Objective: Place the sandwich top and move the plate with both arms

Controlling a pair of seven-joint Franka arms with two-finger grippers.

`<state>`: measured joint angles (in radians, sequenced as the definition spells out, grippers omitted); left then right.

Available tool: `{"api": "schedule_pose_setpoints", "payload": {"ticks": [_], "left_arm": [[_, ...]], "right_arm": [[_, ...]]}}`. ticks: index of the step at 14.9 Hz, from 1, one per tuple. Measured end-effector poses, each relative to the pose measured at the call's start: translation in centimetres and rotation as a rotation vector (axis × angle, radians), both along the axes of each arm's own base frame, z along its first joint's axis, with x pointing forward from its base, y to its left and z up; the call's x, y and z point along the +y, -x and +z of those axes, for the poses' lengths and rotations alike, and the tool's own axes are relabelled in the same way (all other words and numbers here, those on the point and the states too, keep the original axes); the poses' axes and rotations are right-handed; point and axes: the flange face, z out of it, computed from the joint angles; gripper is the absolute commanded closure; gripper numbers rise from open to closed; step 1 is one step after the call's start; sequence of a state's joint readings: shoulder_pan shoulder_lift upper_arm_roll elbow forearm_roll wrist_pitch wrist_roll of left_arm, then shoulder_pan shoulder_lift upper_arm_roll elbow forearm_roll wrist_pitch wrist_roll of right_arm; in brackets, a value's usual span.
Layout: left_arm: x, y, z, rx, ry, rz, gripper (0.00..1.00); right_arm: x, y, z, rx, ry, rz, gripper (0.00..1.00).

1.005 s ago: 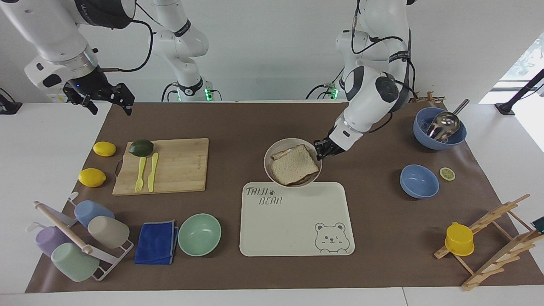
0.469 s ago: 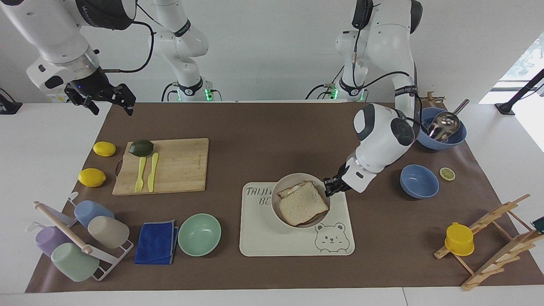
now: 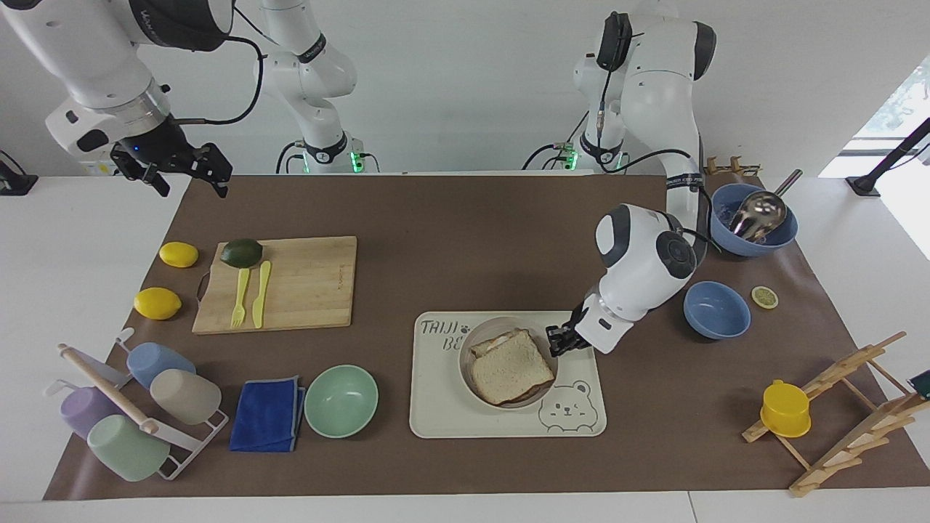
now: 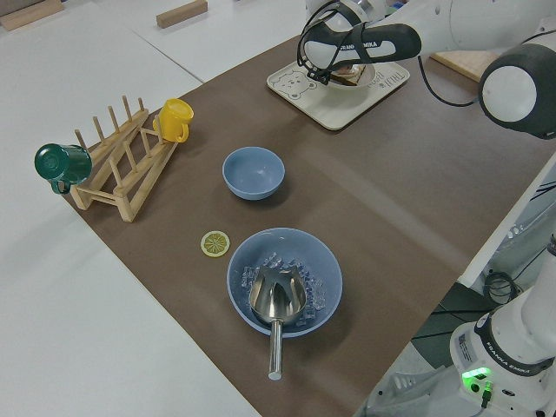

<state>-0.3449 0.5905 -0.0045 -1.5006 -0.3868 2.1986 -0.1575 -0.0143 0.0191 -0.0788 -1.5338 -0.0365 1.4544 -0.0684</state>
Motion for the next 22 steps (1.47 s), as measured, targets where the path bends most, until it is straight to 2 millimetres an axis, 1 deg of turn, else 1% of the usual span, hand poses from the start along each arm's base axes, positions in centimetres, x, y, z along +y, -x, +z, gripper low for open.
{"api": "schedule_pose_setpoints", "payload": {"ticks": [6,7,8,9,13,15,16,17,18,20,22], "left_arm": [[0.1,0.0,-0.6,-0.022,-0.003,-0.023,1.0],[0.2,0.1,-0.8,-0.023,-0.004,-0.026,0.83],[0.2,0.1,-0.9,-0.025,-0.005,-0.028,0.33],[0.2,0.1,-0.9,-0.027,-0.004,-0.029,0.0],[0.5,-0.1,-0.7,-0.028,-0.002,-0.027,0.0],[1.6,-0.5,0.0,-0.022,-0.001,-0.017,0.0],[2.7,-1.0,0.8,-0.029,0.001,-0.004,0.0],[3.8,-1.5,2.1,-0.043,0.005,0.01,0.0],[5.3,-1.8,3.8,-0.053,0.009,0.026,0.0],[9.2,-1.7,8.3,-0.061,-0.003,0.042,0.0],[12.9,-0.7,12.9,-0.069,-0.069,0.033,0.0]], "right_arm": [[0.0,0.0,0.0,0.0,0.0,0.0,0.0],[0.0,0.0,0.0,0.0,0.0,0.0,0.0],[0.0,0.0,0.0,0.0,0.0,0.0,0.0],[0.0,0.0,0.0,0.0,0.0,0.0,0.0],[0.0,0.0,0.0,0.0,0.0,0.0,0.0],[0.0,0.0,0.0,0.0,0.0,0.0,0.0],[0.0,0.0,0.0,0.0,0.0,0.0,0.0],[0.0,0.0,0.0,0.0,0.0,0.0,0.0],[0.0,0.0,0.0,0.0,0.0,0.0,0.0],[0.0,0.0,0.0,0.0,0.0,0.0,0.0],[0.0,0.0,0.0,0.0,0.0,0.0,0.0]]}}
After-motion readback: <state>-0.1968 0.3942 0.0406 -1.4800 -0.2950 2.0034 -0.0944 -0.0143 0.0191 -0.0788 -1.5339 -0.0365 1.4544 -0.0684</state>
